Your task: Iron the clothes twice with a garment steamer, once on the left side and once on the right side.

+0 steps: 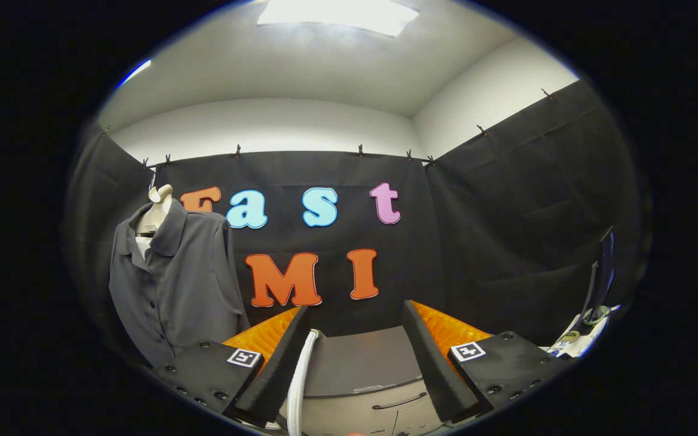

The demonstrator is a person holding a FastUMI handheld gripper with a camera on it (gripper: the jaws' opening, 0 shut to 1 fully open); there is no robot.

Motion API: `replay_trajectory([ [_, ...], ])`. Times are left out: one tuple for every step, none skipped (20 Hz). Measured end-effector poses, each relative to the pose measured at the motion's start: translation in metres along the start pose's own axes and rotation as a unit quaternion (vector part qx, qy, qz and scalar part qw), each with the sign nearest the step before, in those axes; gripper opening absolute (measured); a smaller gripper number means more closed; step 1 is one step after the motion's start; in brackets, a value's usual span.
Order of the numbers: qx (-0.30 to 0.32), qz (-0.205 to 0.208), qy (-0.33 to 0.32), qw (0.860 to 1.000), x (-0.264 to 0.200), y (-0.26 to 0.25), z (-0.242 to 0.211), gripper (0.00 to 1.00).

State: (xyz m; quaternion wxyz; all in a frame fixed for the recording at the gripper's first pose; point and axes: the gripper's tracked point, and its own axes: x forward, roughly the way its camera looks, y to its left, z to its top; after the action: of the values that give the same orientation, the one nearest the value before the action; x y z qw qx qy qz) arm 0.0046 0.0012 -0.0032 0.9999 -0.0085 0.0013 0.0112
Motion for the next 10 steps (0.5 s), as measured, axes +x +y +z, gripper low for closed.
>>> replay_trajectory([
  [0.0,0.001,-0.001,1.0,0.0001,0.0005,-0.0007,0.98],
  [0.0,0.003,-0.001,1.0,0.0003,0.0028,-0.0019,0.98],
  [0.0,0.005,-0.001,1.0,0.001,0.0042,-0.0022,0.98],
  [0.0,0.006,-0.001,1.0,0.002,0.0053,-0.0035,0.98],
  [0.0,0.007,0.0,1.0,0.002,0.0052,-0.0042,0.98],
  [0.0,0.008,0.0,1.0,0.0021,0.0065,-0.0045,0.98],
  [0.0,0.009,-0.001,1.0,0.0037,0.0078,-0.0042,0.98],
  [0.0,0.01,-0.002,1.0,0.0046,0.0085,-0.0043,0.98],
  [0.0,0.009,-0.002,1.0,0.0047,0.0083,-0.0041,0.98],
  [0.0,0.01,-0.003,1.0,0.0064,0.0086,-0.0038,0.98],
])
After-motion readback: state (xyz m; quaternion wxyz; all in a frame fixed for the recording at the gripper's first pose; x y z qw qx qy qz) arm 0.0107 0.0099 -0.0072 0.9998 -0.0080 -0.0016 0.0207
